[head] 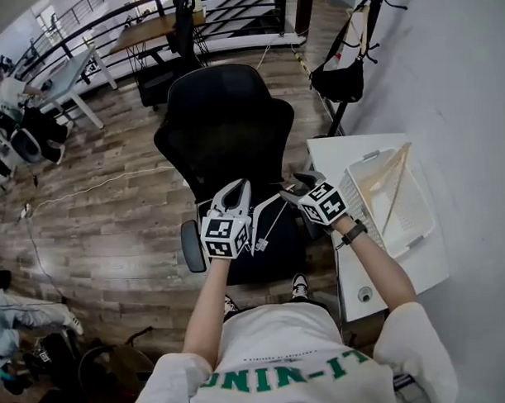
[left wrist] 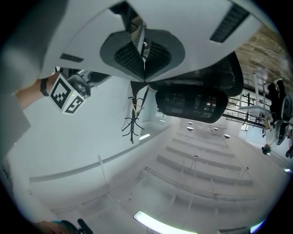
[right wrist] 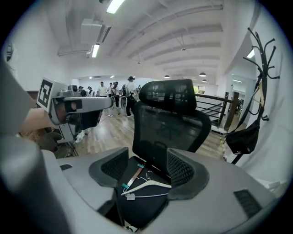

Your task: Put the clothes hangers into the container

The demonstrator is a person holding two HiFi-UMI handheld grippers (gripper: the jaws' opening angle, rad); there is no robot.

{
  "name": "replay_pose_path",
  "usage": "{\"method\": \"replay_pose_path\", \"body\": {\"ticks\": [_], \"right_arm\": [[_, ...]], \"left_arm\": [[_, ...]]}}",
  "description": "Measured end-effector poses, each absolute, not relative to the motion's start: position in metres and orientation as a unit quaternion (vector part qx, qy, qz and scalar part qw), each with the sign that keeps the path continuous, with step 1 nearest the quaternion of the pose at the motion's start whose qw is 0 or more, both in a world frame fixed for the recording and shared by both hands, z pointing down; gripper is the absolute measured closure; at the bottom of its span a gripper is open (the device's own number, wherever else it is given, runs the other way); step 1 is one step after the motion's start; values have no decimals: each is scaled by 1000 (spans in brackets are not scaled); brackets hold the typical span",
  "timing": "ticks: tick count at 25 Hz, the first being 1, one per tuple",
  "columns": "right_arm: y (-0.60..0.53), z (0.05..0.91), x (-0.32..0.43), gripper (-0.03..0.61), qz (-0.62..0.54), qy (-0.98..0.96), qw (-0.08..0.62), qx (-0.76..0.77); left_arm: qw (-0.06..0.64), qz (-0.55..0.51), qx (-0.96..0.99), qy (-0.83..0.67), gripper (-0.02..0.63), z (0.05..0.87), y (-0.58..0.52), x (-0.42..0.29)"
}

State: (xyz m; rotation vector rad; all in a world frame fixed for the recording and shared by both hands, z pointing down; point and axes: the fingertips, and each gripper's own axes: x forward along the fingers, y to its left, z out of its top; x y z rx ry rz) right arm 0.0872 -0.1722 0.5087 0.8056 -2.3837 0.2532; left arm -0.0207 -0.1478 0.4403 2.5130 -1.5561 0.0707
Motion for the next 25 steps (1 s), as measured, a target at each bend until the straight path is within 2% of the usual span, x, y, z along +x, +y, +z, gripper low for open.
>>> {"method": "replay_pose_path", "body": {"ticks": [6,13,25], "right_arm": [[-153,562,48,302,130,-897,330,264],[-129,637,25,302,189,-882,365,232],[-128,809,3,305,336,-826,372,258]], "left_arm": [[85,44,839,-536,603,469,-139,-52],[118,60,832,-539,603,524,-134,-73],[168,81,825,-534,603,653,-158,-98]]}}
